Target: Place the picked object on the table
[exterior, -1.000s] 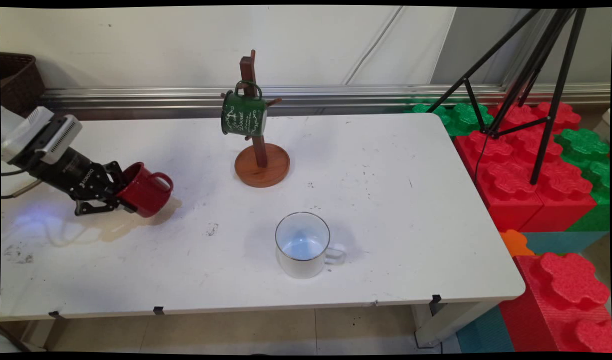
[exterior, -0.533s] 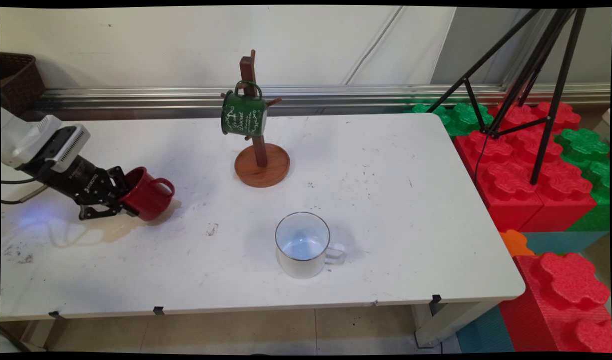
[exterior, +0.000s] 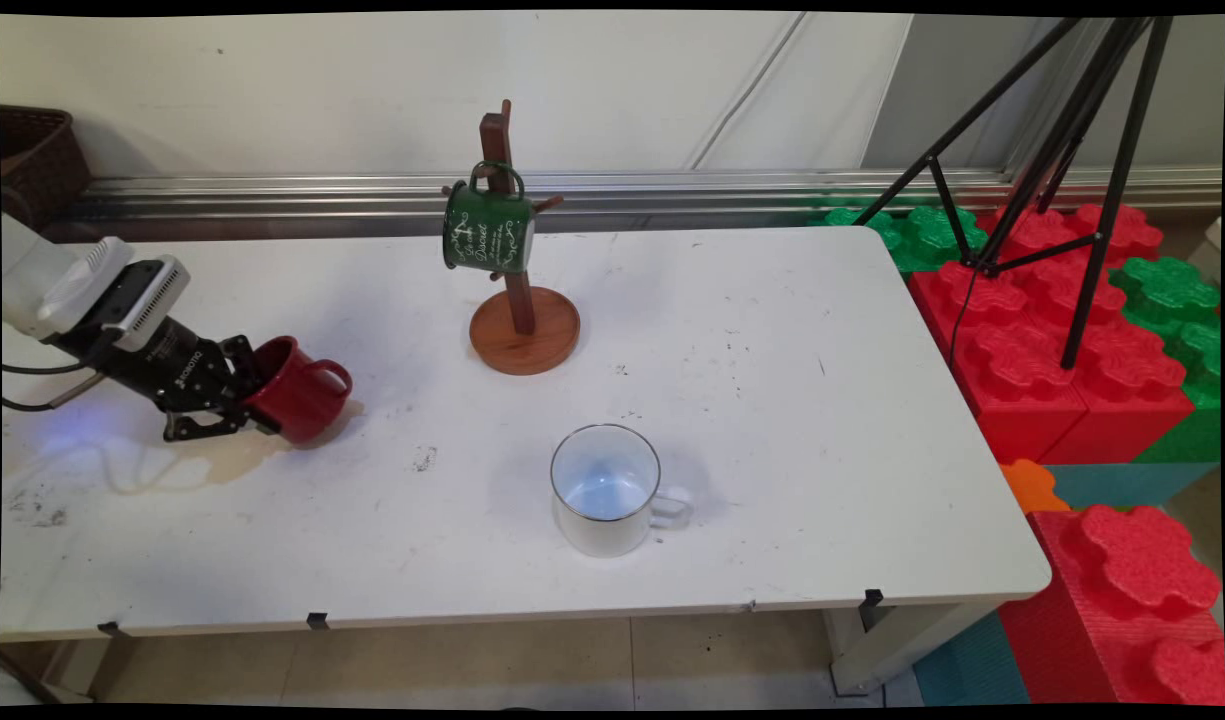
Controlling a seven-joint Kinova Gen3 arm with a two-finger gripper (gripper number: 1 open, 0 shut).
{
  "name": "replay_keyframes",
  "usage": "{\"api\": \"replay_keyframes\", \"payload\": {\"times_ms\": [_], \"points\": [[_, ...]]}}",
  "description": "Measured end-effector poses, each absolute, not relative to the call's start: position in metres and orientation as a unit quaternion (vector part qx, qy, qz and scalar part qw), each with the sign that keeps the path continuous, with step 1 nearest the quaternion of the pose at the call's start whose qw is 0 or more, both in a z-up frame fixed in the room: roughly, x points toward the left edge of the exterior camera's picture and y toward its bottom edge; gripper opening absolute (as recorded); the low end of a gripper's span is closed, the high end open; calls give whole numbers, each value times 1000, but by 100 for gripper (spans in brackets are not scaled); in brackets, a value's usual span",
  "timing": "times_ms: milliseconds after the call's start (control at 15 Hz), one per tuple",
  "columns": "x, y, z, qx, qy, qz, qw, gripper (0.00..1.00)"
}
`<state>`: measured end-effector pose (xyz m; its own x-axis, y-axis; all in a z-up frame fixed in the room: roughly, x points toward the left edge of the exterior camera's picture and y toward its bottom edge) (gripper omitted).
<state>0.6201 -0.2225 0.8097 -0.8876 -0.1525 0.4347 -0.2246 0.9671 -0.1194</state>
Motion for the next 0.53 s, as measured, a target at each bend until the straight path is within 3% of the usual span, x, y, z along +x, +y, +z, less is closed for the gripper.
{"api": "replay_keyframes", "payload": {"times_ms": [67,133,533], "points": [[620,-223,809,97,-968,83,216,0],[619,-223,809,97,-968,83,215,100],[611,-236,808,89,-969,81,217,100]]}}
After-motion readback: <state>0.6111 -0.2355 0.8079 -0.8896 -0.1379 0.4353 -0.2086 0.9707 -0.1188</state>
